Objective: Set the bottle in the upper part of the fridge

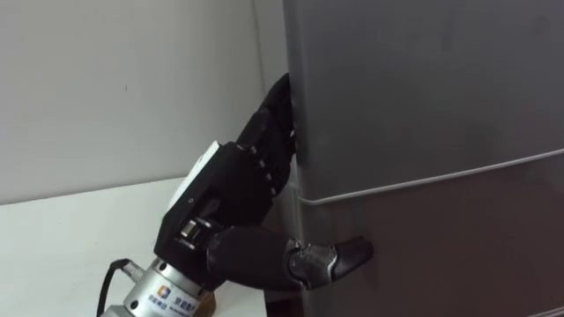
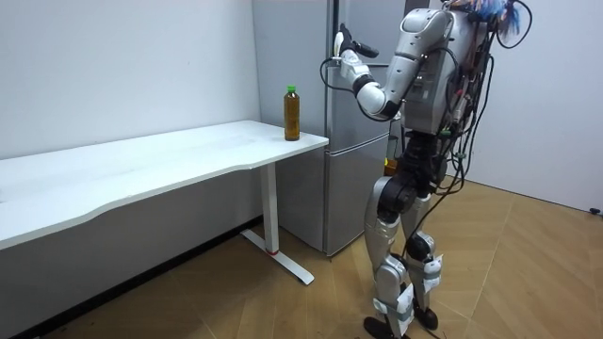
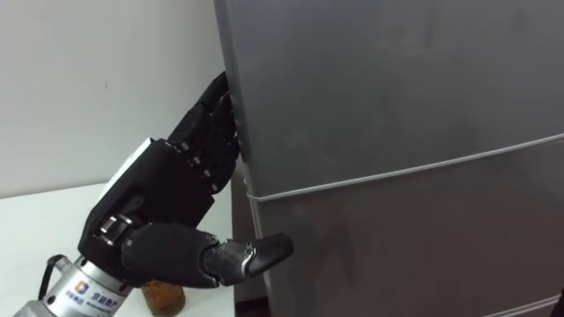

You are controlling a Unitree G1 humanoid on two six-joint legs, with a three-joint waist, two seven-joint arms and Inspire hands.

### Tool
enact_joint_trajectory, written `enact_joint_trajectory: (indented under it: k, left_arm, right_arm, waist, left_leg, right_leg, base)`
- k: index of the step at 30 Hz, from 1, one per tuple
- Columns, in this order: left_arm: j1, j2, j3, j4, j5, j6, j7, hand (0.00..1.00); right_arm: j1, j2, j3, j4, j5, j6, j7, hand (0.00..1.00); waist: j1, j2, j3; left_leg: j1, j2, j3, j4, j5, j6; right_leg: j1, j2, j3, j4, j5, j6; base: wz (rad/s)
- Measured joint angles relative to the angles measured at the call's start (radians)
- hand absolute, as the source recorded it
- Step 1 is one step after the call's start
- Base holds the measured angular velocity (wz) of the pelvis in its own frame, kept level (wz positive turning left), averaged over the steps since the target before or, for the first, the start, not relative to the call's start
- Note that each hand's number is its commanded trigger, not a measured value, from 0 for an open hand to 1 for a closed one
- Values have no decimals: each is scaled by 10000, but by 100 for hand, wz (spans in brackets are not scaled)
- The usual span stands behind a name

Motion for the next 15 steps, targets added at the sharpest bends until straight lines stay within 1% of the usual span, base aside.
enact_joint_trajectory:
  k: [2,3,4,5,6,9,10,13,15]
  left_arm:
    - [0,-2,-20,1,24,20,1,0]
    - [1,-2,-36,1,24,21,8,61]
    - [1,-21,-57,3,24,20,19,67]
    - [1,-30,-62,9,23,19,26,87]
    - [1,-29,-69,12,23,19,39,100]
    - [6,-37,12,13,8,18,158,100]
    - [27,-49,172,17,13,18,272,100]
    - [46,-119,294,18,7,-19,434,100]
    - [44,-120,302,17,-23,-137,461,100]
  right_arm:
    - [1,-13,-1,11,6,-3,19,0]
    - [-7,-21,0,30,8,-9,28,0]
    - [-34,-40,-1,73,9,-12,48,0]
    - [-70,-50,-2,123,10,-14,66,0]
    - [-87,-53,0,145,16,-15,67,0]
    - [-163,-95,1,290,86,-26,67,0]
    - [-202,-101,-2,326,80,-22,67,0]
    - [-214,-97,-1,346,77,-22,67,0]
    - [-223,-95,-1,358,76,-23,67,0]
  waist:
    - [-3,21,4]
    - [-2,32,9]
    - [0,52,22]
    - [1,62,28]
    - [1,72,34]
    - [14,137,79]
    - [15,142,97]
    - [19,135,102]
    - [18,129,105]
  left_leg:
    - [23,-1,5,2,0,0]
    - [23,-2,7,3,0,0]
    - [22,-3,7,2,0,0]
    - [25,-3,6,2,0,0]
    - [26,-2,4,2,0,0]
    - [17,-11,-37,-9,0,1]
    - [22,-12,-55,-12,0,1]
    - [27,-20,-110,-1,0,2]
    - [28,-24,-131,1,1,2]
  right_leg:
    - [19,0,25,0,1,0]
    - [19,-1,26,-1,1,1]
    - [17,-4,20,-1,4,4]
    - [23,-4,18,-1,5,5]
    - [28,-4,12,-1,6,4]
    - [36,-6,11,-2,8,9]
    - [39,-5,16,-3,8,9]
    - [56,-2,18,-11,8,9]
    - [58,-2,23,-14,8,9]
  base:
    - [0]
    - [0]
    - [0]
    - [0]
    - [0]
    - [4]
    - [5]
    - [5]
    - [2]
